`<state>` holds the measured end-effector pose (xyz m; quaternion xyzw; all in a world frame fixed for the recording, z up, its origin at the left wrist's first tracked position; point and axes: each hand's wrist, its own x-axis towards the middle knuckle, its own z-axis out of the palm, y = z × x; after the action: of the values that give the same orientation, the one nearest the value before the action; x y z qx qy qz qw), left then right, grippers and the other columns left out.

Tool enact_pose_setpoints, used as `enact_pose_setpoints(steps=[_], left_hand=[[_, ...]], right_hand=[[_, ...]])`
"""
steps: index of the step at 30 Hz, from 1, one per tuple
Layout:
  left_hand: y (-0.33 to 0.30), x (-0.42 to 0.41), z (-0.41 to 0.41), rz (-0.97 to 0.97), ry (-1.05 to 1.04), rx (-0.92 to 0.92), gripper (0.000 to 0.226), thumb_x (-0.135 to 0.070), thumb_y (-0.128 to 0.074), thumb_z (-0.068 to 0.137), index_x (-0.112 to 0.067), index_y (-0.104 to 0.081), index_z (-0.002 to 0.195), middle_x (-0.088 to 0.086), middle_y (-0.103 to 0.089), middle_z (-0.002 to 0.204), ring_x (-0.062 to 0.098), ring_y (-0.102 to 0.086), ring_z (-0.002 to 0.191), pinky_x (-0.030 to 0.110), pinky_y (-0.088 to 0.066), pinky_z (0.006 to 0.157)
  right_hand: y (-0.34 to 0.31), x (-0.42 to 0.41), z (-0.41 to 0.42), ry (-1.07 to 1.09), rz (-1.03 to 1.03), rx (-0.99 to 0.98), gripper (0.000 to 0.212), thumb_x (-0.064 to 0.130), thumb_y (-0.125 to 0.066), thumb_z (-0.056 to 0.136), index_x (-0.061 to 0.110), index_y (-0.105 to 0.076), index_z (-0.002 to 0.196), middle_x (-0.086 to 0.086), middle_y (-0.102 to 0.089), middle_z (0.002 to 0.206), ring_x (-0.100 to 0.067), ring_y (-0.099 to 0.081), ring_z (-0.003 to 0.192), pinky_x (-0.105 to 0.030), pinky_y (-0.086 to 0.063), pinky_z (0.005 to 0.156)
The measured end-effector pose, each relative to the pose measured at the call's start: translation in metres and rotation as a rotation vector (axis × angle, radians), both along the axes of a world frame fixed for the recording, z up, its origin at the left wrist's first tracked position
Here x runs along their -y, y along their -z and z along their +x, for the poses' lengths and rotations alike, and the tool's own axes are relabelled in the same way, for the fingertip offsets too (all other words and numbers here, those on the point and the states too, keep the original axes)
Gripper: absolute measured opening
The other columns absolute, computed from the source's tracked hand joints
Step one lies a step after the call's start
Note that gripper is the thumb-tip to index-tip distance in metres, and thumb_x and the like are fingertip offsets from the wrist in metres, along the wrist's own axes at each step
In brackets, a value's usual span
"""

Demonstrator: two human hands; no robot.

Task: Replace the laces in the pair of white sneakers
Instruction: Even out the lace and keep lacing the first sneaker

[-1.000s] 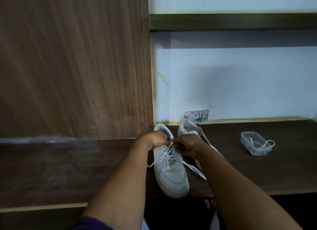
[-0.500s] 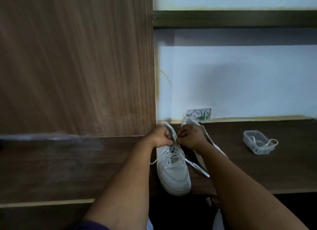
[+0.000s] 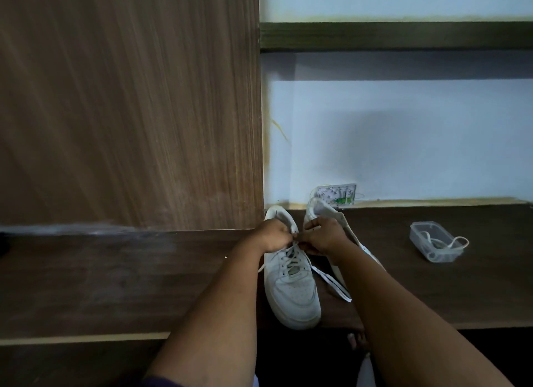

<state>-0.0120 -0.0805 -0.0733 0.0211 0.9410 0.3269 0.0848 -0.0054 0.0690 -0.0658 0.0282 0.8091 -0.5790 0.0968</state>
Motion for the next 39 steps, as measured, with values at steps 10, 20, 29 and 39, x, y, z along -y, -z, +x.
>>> enact_pose_setpoints(steps=[10, 20, 29, 39], left_hand=[[-0.002, 0.004, -0.01, 0.009, 0.067, 0.118, 0.031, -0.017, -0.046, 0.1, -0.002, -0.064, 0.121, 0.02, -0.061, 0.126, 0.028, -0.057, 0.113, 0.038, -0.044, 0.098], [0.001, 0.012, -0.014, 0.094, 0.074, 0.149, 0.021, -0.018, -0.062, 0.091, 0.0, -0.068, 0.1, 0.017, -0.065, 0.114, 0.022, -0.059, 0.103, 0.041, -0.045, 0.099], [-0.003, 0.007, 0.0, -0.014, 0.004, -0.231, 0.011, -0.018, -0.076, 0.072, -0.016, -0.065, 0.071, -0.003, -0.063, 0.069, 0.014, -0.06, 0.069, 0.028, -0.048, 0.064], [-0.022, 0.018, 0.018, 0.144, -0.004, -0.174, 0.015, -0.024, -0.078, 0.074, -0.02, -0.065, 0.067, -0.004, -0.065, 0.072, 0.01, -0.059, 0.068, 0.029, -0.05, 0.066]], right_hand=[[0.005, 0.001, -0.004, 0.049, 0.056, -0.073, 0.031, 0.01, -0.08, 0.06, 0.014, -0.058, 0.082, -0.01, -0.068, 0.067, -0.024, -0.066, 0.064, -0.041, -0.057, 0.067], [0.007, -0.007, -0.007, -0.053, 0.185, -0.274, 0.039, 0.008, -0.079, 0.064, 0.027, -0.051, 0.084, -0.005, -0.068, 0.076, -0.016, -0.059, 0.066, -0.034, -0.052, 0.067], [-0.003, -0.005, -0.007, -0.262, 0.466, -0.545, 0.041, 0.007, -0.077, 0.063, 0.02, -0.049, 0.089, 0.003, -0.063, 0.063, -0.009, -0.061, 0.058, -0.028, -0.049, 0.053], [0.013, -0.02, -0.01, -0.23, 0.244, -0.124, 0.003, 0.017, -0.063, 0.088, 0.014, -0.063, 0.087, -0.01, -0.066, 0.084, -0.024, -0.065, 0.078, -0.038, -0.056, 0.075]])
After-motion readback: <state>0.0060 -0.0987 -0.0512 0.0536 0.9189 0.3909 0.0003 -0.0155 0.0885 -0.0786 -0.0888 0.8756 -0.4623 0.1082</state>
